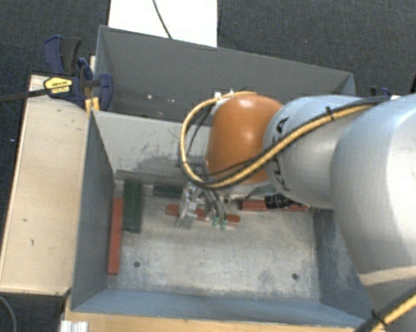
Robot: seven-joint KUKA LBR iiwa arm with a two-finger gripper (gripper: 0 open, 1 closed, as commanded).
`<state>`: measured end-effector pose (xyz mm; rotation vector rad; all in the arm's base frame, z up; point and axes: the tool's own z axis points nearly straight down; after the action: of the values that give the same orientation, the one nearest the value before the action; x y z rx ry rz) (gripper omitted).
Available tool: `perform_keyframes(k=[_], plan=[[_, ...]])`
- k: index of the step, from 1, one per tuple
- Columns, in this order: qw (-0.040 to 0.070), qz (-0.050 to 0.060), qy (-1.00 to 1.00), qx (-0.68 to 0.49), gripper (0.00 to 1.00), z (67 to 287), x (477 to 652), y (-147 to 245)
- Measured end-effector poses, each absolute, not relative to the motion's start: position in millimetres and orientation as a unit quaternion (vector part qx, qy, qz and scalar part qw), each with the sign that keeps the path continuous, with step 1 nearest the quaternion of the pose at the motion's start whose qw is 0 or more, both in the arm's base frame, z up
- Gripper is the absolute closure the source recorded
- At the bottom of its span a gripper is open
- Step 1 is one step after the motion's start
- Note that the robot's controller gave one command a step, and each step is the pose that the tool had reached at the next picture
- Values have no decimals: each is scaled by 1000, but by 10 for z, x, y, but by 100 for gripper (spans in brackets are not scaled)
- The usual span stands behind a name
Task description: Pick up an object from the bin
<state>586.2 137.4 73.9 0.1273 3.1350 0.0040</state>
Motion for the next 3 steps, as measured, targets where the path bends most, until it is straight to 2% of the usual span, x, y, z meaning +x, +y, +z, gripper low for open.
perform_keyframes(k=[1, 2, 3], plan=[[5, 0, 993, -115, 100, 1776, 5770, 1172], [2, 1, 994, -114, 0, 1746, 5757, 1178], [-2, 0, 997, -72, 0, 658, 5710, 654]])
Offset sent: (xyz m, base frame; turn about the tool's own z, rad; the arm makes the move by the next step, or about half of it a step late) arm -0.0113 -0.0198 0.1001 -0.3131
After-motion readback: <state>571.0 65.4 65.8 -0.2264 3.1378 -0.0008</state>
